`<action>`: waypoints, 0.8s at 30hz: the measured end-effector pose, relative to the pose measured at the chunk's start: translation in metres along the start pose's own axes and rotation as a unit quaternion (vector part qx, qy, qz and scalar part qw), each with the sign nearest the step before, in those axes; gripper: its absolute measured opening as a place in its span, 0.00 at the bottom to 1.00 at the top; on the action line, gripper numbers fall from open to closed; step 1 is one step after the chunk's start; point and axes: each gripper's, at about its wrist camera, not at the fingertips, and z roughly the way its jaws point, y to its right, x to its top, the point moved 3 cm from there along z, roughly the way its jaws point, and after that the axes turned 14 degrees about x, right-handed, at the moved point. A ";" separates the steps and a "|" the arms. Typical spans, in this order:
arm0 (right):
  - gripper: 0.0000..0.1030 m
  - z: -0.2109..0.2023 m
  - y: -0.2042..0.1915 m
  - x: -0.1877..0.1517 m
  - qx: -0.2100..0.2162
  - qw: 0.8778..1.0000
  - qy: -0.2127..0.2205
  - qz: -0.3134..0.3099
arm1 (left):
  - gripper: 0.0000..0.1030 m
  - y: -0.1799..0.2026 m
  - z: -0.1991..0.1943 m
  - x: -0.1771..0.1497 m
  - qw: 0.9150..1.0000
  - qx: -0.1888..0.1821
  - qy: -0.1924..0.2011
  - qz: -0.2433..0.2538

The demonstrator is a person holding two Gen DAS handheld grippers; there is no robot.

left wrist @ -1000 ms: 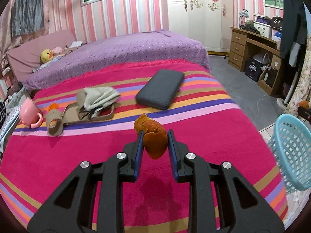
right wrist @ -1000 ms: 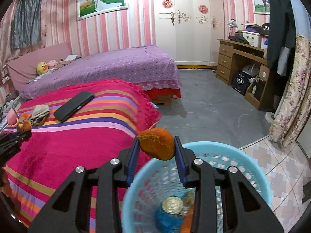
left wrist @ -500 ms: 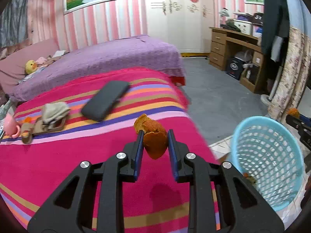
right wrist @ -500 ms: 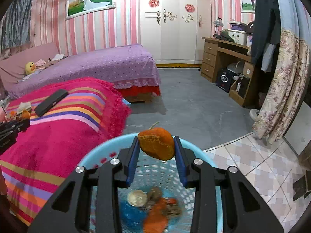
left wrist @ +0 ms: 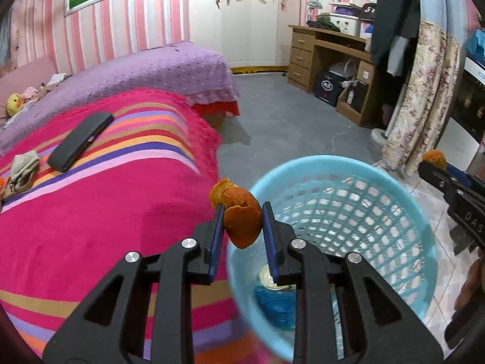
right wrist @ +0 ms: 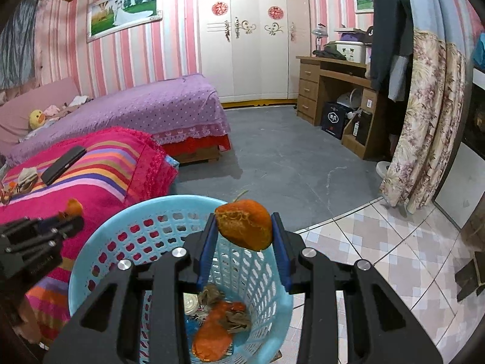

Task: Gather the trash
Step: 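Open left tool then right tool to drop peels into basket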

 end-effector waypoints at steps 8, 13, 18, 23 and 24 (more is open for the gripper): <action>0.34 0.002 -0.001 -0.003 0.001 1.000 0.001 0.001 | 0.54 0.022 -0.017 0.004 1.000 -0.017 0.014 0.006; 0.34 0.005 0.002 -0.006 0.004 1.000 -0.006 0.005 | 0.80 0.019 -0.029 0.007 0.999 -0.003 0.043 0.016; 0.34 0.007 0.002 -0.008 0.005 1.000 -0.009 0.000 | 0.87 0.001 -0.027 0.009 0.998 0.020 0.052 0.013; 0.36 0.009 -0.002 -0.009 0.007 1.000 -0.009 -0.002 | 0.89 -0.017 -0.019 0.008 0.998 0.034 0.043 0.005; 0.36 0.009 -0.003 -0.008 0.008 1.000 -0.009 -0.003 | 0.89 -0.021 -0.017 0.007 0.998 0.037 0.042 0.004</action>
